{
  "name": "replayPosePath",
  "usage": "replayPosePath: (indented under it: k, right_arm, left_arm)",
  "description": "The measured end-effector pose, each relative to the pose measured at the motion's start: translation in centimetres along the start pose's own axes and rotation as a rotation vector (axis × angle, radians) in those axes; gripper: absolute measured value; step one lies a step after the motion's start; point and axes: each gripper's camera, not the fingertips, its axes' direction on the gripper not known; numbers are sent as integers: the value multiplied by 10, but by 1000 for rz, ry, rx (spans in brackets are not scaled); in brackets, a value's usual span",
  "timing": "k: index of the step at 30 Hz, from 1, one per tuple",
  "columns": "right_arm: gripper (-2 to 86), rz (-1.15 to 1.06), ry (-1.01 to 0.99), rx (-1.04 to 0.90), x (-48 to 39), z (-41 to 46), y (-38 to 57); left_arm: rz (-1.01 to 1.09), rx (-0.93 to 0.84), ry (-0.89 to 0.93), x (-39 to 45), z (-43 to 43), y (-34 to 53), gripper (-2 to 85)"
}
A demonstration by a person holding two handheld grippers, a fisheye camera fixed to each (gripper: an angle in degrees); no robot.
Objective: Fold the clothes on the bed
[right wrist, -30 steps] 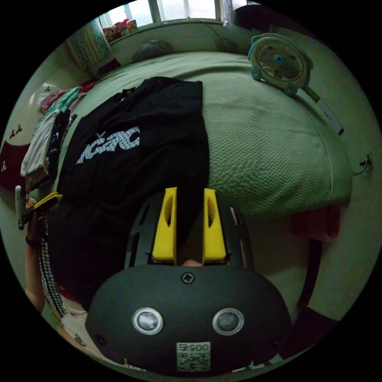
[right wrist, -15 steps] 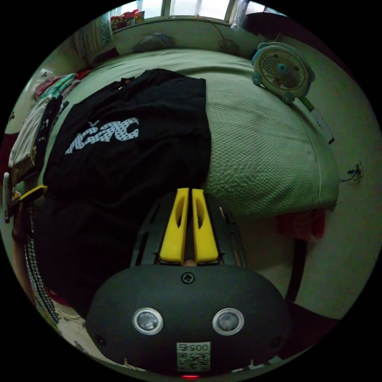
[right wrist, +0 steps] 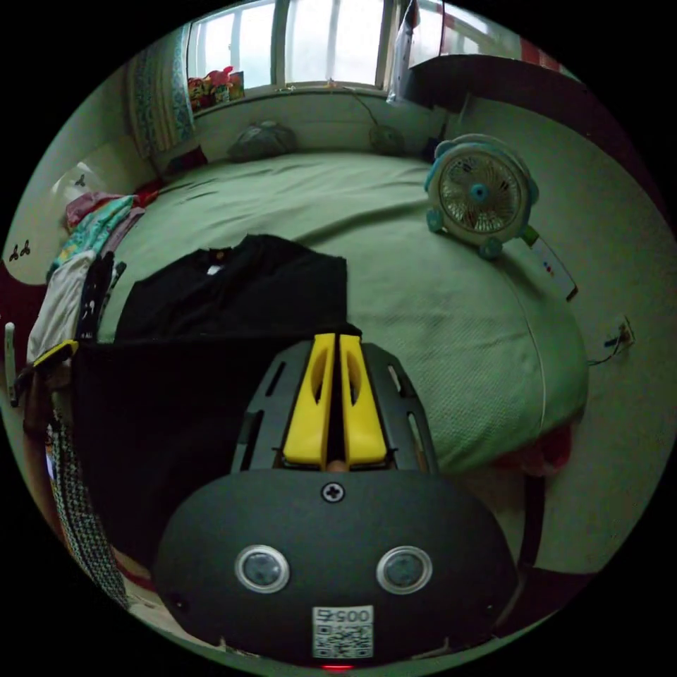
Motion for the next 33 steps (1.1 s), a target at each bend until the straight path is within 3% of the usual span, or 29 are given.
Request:
replayPosePath:
  k: [6,10,17,23,33]
  right_arm:
    - [-13,104,55,19,-11,13,-61]
    - [14,131,67,-33,-13,25,-66]
    - [71,5,-52,-87,-6,15,32]
    - [112,-56,57,-165,-18,10,130]
    - [45,32,24,-204,-34,11,179]
  left_arm:
    - [-106,85,-35,-16,-6,-48,5]
    - [-127,34,-51,-27,1,-46,19]
    - [-29,-46,-12,-36,-6,24,52]
    - [-20,-63,-26,-27,-23,95,65]
    - [-55,-91,11,-10,-53,148,72]
